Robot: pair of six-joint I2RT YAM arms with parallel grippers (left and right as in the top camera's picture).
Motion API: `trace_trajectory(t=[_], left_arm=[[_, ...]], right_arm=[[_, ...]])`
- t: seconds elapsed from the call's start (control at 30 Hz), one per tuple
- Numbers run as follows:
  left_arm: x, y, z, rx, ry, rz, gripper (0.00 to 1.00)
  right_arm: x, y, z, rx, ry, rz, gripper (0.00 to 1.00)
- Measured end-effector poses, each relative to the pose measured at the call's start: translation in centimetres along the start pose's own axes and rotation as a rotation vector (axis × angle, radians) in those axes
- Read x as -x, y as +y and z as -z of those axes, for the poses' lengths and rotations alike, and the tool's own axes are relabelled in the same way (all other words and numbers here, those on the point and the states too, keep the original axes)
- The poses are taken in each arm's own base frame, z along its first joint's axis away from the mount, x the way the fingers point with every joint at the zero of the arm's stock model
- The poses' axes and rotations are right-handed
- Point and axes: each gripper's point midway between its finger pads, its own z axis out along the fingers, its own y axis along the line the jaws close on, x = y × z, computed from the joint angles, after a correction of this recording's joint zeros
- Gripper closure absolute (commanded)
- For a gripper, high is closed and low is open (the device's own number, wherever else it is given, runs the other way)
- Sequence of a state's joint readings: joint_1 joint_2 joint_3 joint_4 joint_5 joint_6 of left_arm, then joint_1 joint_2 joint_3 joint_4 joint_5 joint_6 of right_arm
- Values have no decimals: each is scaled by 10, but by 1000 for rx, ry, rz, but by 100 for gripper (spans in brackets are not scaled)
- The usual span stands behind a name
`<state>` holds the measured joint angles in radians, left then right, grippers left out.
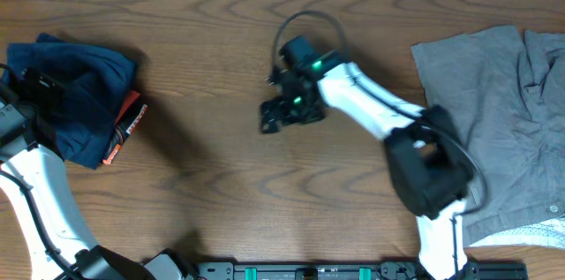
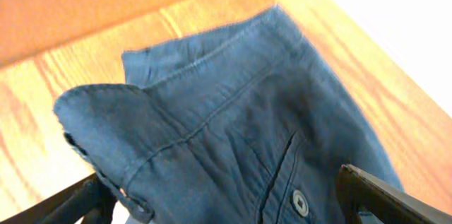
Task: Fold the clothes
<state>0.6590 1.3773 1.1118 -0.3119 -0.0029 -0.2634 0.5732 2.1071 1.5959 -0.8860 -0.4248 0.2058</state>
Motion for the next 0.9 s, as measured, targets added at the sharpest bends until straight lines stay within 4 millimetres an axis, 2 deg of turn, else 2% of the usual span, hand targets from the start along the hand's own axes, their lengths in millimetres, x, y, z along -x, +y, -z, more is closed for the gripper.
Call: trace_trajectory(t=[0.07, 0.13, 0.2, 0.27, 0.37, 0.4, 0.43, 0.47, 0.5, 0.53, 0.6, 0.63, 0.67, 0.7, 0.73, 0.77, 0.8, 0.83, 0.87, 0.9], left_arm=[[4, -4, 0, -18, -14, -1, 2], [7, -10, -1, -52, -26, -4, 0], [11, -24, -2, -128, -37, -34, 19], [14, -44, -1, -239, -48, -97, 23], [13, -67, 2, -375, -57, -181, 23], [13, -72, 3, -401, -59, -204, 14], [12, -74, 3, -414, -59, -222, 11], [11, -75, 3, -423, -57, -233, 25], [10, -76, 3, -428, -54, -231, 86], [10, -77, 3, -434, -53, -235, 94], [9, -78, 4, -444, -55, -252, 94], [9, -79, 4, -446, -56, -255, 90], [9, -79, 4, -448, -56, -259, 46], [9, -79, 4, -449, -59, -267, 8], [10, -80, 5, -452, -58, -262, 2], [9, -80, 5, -454, -58, -261, 2], [9, -80, 5, -458, -57, -261, 9], [8, -81, 5, -463, -54, -260, 73], [8, -82, 6, -469, -48, -253, 94], [7, -83, 6, -475, -46, -256, 94]], right_arm=[[2, -11, 31, -82, -51, 17, 1], [2, -13, 56, -125, -93, 33, 1], [2, -13, 81, -160, -138, 44, 1], [1, -16, 100, -183, -169, 45, 1], [-2, -25, 117, -208, -188, 26, 1], [-3, -29, 119, -216, -187, 17, 1], [-4, -33, 121, -223, -184, 9, 1], [-5, -36, 122, -231, -180, 1, 1], [-5, -38, 122, -236, -178, -4, 1], [-5, -40, 123, -239, -178, -6, 1], [-5, -41, 123, -240, -179, -10, 1], [-5, -41, 123, -241, -179, -10, 1], [-5, -41, 123, -241, -179, -10, 1], [-5, -41, 123, -241, -178, -10, 1], [-6, -41, 123, -241, -178, -10, 1], [-6, -41, 123, -241, -176, -11, 1], [-6, -41, 123, -242, -175, -11, 1], [-7, -41, 123, -242, -174, -12, 1], [-7, -41, 123, -241, -172, -12, 1], [-7, -41, 123, -242, -171, -12, 1]])
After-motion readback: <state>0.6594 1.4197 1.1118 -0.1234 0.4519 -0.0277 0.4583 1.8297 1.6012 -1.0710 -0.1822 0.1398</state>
